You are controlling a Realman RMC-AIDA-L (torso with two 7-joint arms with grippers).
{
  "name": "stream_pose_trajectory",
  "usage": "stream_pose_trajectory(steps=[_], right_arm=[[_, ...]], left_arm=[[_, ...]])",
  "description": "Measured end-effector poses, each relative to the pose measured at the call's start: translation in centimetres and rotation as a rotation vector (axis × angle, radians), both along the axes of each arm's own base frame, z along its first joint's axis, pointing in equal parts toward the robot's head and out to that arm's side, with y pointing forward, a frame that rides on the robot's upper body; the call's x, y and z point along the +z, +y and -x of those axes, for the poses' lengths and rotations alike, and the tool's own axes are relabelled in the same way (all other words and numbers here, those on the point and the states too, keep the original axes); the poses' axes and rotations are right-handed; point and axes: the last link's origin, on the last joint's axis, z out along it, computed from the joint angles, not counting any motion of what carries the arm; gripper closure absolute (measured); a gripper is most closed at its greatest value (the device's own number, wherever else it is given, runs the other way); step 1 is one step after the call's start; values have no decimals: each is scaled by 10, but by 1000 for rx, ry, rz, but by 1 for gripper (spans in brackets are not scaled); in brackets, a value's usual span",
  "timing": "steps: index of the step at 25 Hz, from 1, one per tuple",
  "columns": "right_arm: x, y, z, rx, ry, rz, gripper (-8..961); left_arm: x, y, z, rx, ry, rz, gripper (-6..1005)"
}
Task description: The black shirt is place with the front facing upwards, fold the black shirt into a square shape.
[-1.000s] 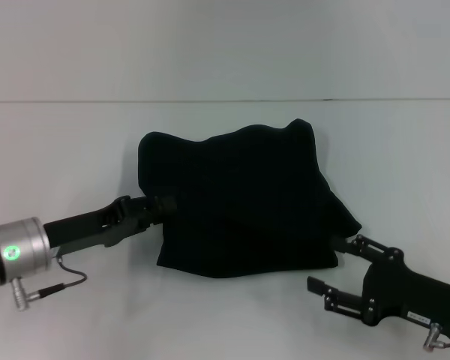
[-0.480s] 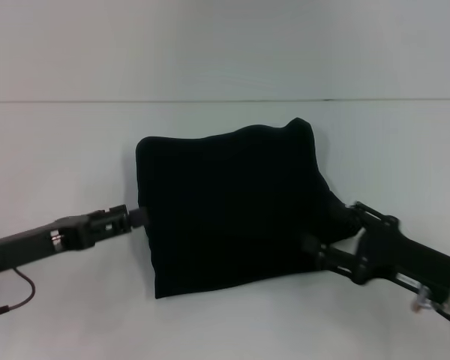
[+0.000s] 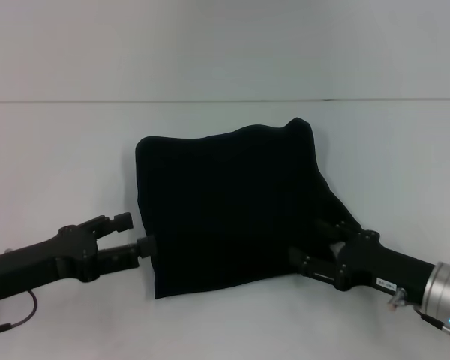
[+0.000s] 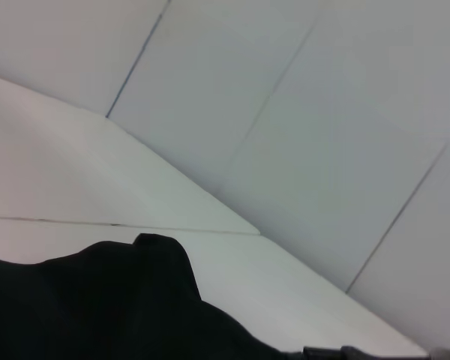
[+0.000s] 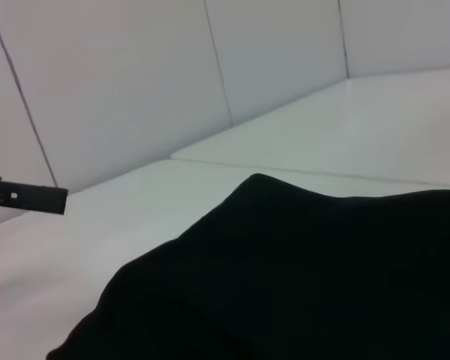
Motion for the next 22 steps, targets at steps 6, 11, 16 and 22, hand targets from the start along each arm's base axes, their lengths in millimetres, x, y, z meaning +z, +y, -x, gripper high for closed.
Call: stream_pose_trajectory(steps=[6, 11, 16, 22], right_arm=[[16, -8, -1, 72, 29, -39, 120], [21, -28, -11, 157, -6, -89, 120], [22, -42, -29, 126, -65, -112, 119], [19, -41, -36, 92, -103, -106, 119]], left_arm=[[-3, -8, -1, -149, 77, -33, 33], [-10, -23, 8, -263, 177, -91, 39], [-14, -27, 26, -214, 279, -104, 46], [-18, -25, 35, -151, 315, -99, 52]])
